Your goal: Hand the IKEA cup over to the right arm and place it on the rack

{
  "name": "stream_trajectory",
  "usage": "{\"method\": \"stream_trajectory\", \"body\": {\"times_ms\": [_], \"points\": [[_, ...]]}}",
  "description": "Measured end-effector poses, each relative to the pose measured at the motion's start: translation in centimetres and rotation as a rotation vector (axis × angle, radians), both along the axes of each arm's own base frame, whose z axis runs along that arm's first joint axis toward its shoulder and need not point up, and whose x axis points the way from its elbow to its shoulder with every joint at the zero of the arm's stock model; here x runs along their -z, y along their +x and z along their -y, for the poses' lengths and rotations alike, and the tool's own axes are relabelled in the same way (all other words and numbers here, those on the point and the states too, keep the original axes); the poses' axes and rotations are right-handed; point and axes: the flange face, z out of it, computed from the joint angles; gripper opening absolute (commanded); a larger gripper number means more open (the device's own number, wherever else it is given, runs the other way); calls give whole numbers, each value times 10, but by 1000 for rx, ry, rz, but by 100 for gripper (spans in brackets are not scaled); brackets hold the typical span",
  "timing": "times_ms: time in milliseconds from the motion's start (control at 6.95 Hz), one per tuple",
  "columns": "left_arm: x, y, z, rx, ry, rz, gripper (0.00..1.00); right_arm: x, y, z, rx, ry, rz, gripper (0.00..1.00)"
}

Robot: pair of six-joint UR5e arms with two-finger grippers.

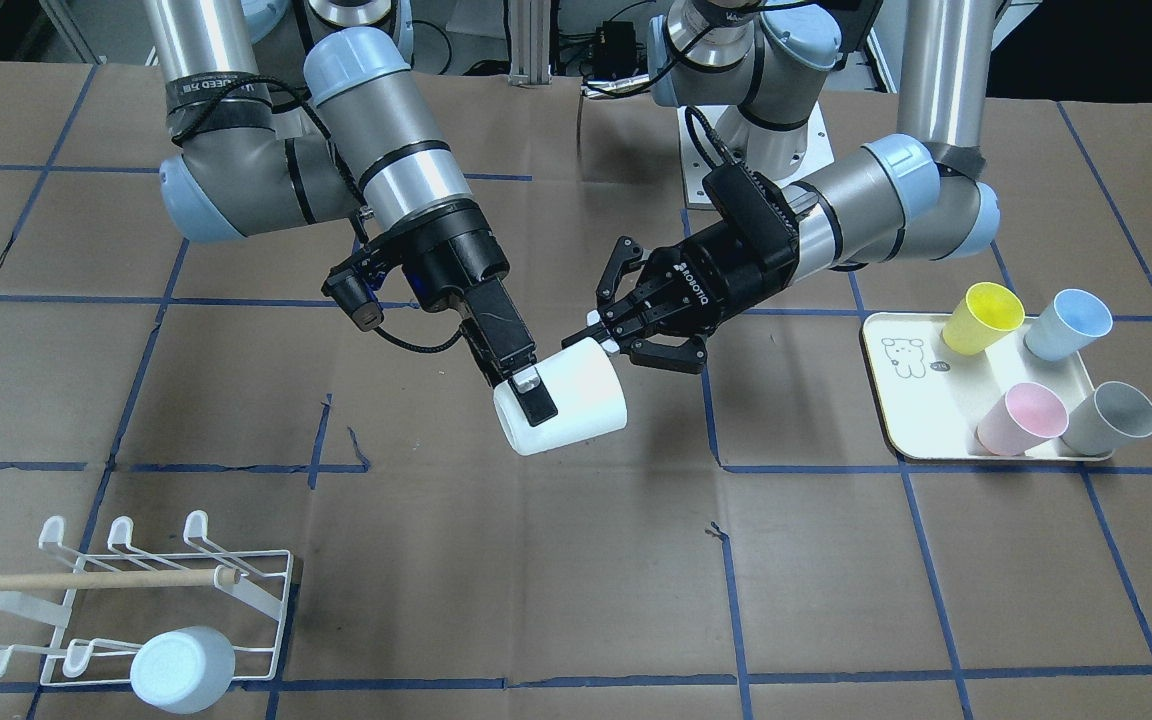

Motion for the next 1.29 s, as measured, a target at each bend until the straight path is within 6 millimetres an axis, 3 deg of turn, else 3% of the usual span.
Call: {"method": "stream_trajectory", "body": {"times_ms": [432,719,863,1007,1295], "points": [[0,0,0,0,1,0,8,0,1,0,-5,-1,-2,68],[0,0,0,-1,1,0,15,0,1,0,-10,-2,-4,60],[0,1,0,-2,1,-1,24,0,1,0,-12,-3,-4,58],[-1,1,1,-2,-1,0,47,0,1,-1,-13,-4,-5,58],[-3,1,2,-7,4,-5,78,-1,1,-1,-14,-6,-4,57]]}}
